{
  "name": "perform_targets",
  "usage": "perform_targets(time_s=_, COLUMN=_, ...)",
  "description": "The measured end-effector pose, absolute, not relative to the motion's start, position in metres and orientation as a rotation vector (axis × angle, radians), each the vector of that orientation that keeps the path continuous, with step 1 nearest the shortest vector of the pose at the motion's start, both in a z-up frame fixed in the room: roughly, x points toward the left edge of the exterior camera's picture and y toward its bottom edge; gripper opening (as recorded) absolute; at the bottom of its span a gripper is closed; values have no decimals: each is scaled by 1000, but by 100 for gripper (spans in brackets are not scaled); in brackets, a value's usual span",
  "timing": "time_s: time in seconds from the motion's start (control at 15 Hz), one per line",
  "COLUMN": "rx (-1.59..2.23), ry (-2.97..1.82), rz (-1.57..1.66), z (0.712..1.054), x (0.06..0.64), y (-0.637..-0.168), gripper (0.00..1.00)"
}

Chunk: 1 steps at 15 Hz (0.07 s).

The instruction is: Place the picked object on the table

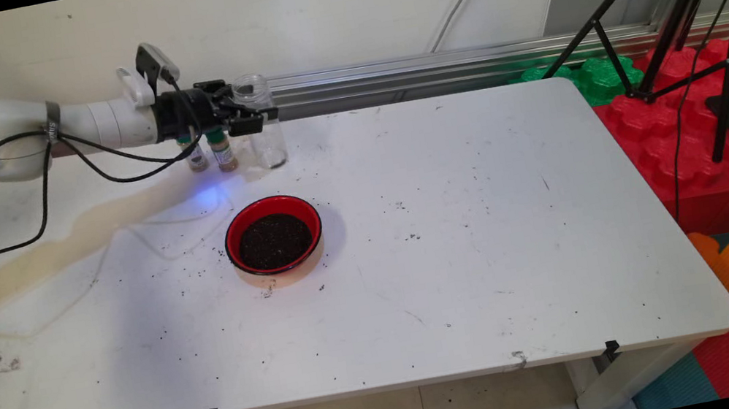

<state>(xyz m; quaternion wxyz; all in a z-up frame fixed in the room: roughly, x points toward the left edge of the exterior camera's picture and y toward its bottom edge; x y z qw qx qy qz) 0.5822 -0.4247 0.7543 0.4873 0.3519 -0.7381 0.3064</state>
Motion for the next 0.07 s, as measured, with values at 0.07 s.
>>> perform_targets(time_s=0.07, rx=859, ry=-1795, rz=745, z=754, x=583, y=-424, gripper=100)
